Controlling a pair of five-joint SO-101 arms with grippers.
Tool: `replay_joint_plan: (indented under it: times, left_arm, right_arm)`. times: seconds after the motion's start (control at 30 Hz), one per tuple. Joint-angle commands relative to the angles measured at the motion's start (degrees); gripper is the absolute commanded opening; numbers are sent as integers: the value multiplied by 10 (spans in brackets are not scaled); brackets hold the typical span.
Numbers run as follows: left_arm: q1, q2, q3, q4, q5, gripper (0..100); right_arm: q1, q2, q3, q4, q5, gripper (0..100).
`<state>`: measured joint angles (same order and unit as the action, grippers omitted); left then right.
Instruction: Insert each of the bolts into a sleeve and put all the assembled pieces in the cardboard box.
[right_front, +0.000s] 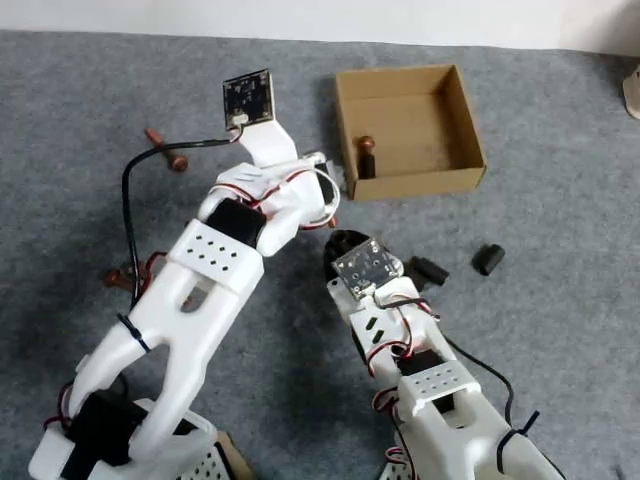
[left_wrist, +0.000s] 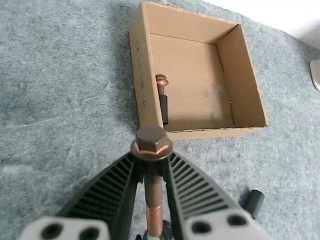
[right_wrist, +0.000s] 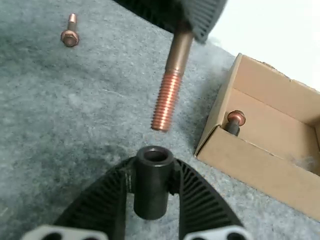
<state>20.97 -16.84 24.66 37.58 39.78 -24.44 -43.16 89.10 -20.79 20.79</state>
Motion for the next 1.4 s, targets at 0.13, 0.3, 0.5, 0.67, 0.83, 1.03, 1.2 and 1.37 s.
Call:
replay_joint_plan:
  times: [0.13, 0.3, 0.5, 0.67, 0.83, 1.03, 1.2, 1.37]
  left_arm:
    - [26, -36, -29, -12, 4, 5]
    - [24, -36, -23, -12, 3, 5]
    - [10, -36, -14, -12, 3, 5]
    - [10, -36, -12, -11, 2, 5]
    - [9, -34, -7, -4, 1, 5]
    - [24, -36, -10, 21, 0, 5]
    - [29, -32, -8, 22, -25, 5]
    - [29, -32, -8, 22, -32, 5]
  right_arm:
    - [-5, -14, -9, 0, 4, 5]
    - [-5, -19, -9, 0, 4, 5]
    - [-5, -19, -9, 0, 4, 5]
    - [-5, -19, -9, 0, 4, 5]
    - [-5, -19, -17, 0, -11, 5]
    - [22, -19, -39, 0, -68, 5]
    - [22, -19, -40, 0, -68, 5]
    - [21, -19, -40, 0, -69, 5]
